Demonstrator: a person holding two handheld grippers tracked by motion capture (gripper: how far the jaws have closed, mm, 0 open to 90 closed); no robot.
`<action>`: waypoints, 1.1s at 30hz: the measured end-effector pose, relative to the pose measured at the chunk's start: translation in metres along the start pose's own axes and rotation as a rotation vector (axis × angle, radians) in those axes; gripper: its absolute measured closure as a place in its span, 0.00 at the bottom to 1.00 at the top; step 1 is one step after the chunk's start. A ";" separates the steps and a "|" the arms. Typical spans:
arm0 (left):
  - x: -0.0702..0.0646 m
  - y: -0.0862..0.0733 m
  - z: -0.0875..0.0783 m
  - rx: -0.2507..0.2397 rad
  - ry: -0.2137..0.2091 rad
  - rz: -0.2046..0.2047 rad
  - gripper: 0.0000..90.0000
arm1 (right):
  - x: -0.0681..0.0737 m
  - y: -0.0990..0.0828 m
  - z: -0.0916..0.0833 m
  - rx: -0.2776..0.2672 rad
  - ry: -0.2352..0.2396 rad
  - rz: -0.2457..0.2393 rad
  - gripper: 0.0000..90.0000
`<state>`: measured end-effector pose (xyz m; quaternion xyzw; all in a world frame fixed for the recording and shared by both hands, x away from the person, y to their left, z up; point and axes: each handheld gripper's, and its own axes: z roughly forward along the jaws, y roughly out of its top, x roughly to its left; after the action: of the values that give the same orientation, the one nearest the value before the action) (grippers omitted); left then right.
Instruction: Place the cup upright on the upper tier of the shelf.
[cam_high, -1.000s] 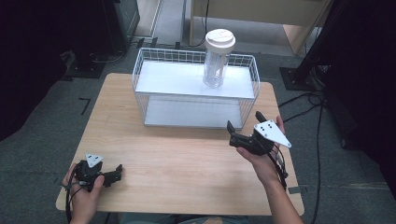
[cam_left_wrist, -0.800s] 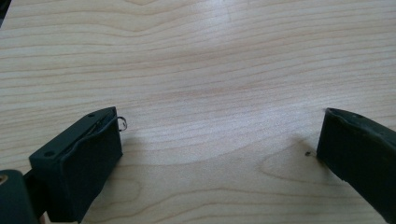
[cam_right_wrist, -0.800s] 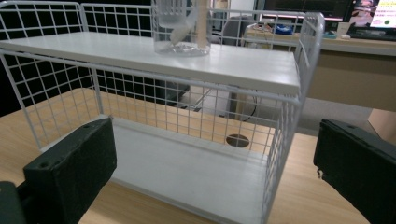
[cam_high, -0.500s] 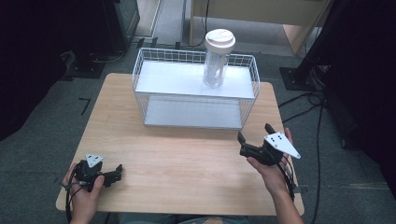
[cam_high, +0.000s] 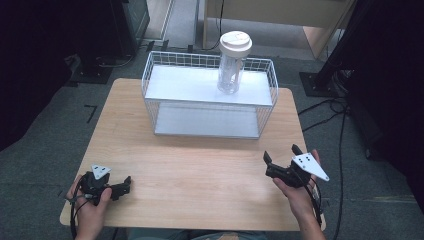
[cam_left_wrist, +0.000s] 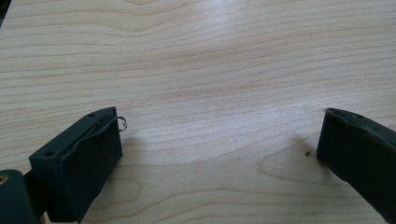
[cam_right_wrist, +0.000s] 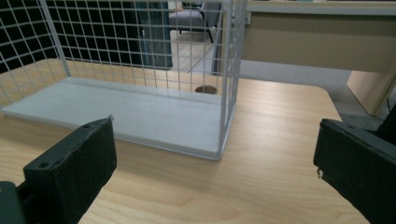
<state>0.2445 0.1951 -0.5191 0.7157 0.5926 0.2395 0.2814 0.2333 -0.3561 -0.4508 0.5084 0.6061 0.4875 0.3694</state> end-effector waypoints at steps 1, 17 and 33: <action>0.000 0.000 0.000 0.000 0.000 0.000 0.00 | -0.001 -0.002 0.000 0.003 -0.004 0.000 0.00; -0.001 0.000 0.000 0.000 -0.001 0.005 0.00 | -0.031 -0.037 -0.018 0.087 -0.074 0.021 0.00; -0.001 0.000 0.000 0.000 -0.001 0.005 0.00 | -0.050 -0.062 -0.036 0.153 -0.108 0.024 0.00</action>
<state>0.2449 0.1942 -0.5190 0.7174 0.5906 0.2397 0.2812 0.1942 -0.4131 -0.5043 0.5678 0.6147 0.4162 0.3557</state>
